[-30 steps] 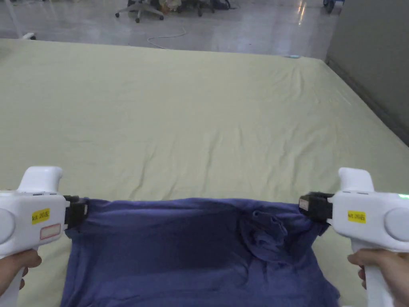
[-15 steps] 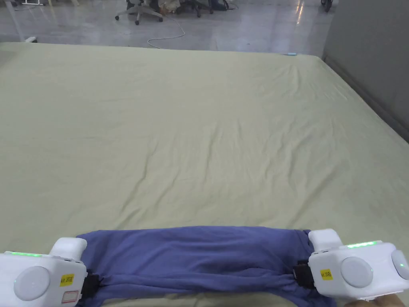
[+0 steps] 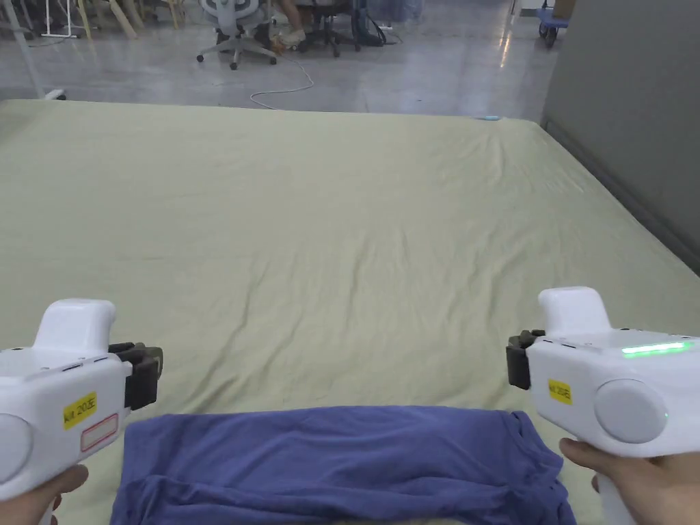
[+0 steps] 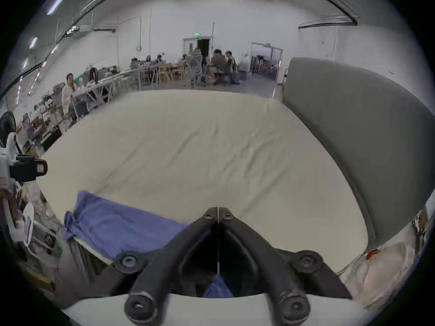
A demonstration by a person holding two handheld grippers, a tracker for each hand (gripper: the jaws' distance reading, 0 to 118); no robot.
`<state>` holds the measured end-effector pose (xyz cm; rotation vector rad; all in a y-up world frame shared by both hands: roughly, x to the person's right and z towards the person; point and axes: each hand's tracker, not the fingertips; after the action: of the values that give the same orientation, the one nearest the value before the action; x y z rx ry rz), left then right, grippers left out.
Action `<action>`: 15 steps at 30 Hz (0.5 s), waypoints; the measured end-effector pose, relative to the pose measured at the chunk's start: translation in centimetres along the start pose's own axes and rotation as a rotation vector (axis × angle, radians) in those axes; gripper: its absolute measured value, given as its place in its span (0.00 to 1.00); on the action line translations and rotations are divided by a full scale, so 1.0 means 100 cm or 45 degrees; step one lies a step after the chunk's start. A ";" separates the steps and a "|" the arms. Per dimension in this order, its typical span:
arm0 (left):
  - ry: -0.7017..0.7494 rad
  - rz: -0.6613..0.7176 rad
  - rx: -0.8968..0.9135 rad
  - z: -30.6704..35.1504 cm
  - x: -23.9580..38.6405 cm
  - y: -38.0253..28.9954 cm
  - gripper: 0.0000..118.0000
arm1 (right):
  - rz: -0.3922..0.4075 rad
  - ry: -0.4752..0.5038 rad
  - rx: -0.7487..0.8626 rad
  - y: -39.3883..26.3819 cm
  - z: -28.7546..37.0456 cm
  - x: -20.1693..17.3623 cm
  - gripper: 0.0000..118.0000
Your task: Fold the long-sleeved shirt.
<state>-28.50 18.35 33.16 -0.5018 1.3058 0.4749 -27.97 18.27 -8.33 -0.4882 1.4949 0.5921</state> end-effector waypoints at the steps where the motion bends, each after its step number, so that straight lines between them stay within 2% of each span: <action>1: -0.050 0.014 -0.012 -0.001 0.003 0.001 0.00 | 0.005 0.029 -0.012 0.000 0.001 -0.001 0.00; 5: -0.116 0.008 -0.033 -0.006 0.000 -0.004 0.00 | 0.012 0.028 -0.010 -0.001 0.006 -0.009 0.00; 7: -0.202 0.175 -0.037 -0.016 -0.022 -0.012 0.00 | -0.025 0.051 -0.010 -0.002 0.009 -0.010 0.00; 8: -0.270 0.283 -0.045 -0.024 -0.041 -0.016 0.09 | -0.069 0.076 -0.018 -0.005 0.012 -0.009 0.00; 9: -0.330 0.422 -0.079 -0.034 -0.061 -0.022 0.37 | -0.093 0.089 -0.019 -0.007 0.014 -0.008 0.00; 10: -0.376 0.532 -0.137 -0.044 -0.077 -0.029 0.85 | -0.095 0.100 -0.025 -0.010 0.011 -0.008 0.00; 11: -0.410 0.628 -0.218 -0.055 -0.090 -0.039 1.00 | -0.095 0.118 -0.040 -0.011 0.009 -0.008 0.00; 14: -0.536 0.873 -0.310 -0.069 -0.128 -0.070 0.99 | -0.077 0.120 -0.061 -0.013 0.007 -0.012 0.00; 15: -0.535 0.916 -0.366 -0.059 -0.102 -0.076 0.99 | -0.075 0.128 -0.059 -0.013 0.008 -0.013 0.00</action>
<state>-30.65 8.24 42.60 -0.1313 0.9809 1.3068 -26.50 17.66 -7.07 -0.6036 1.5592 0.5634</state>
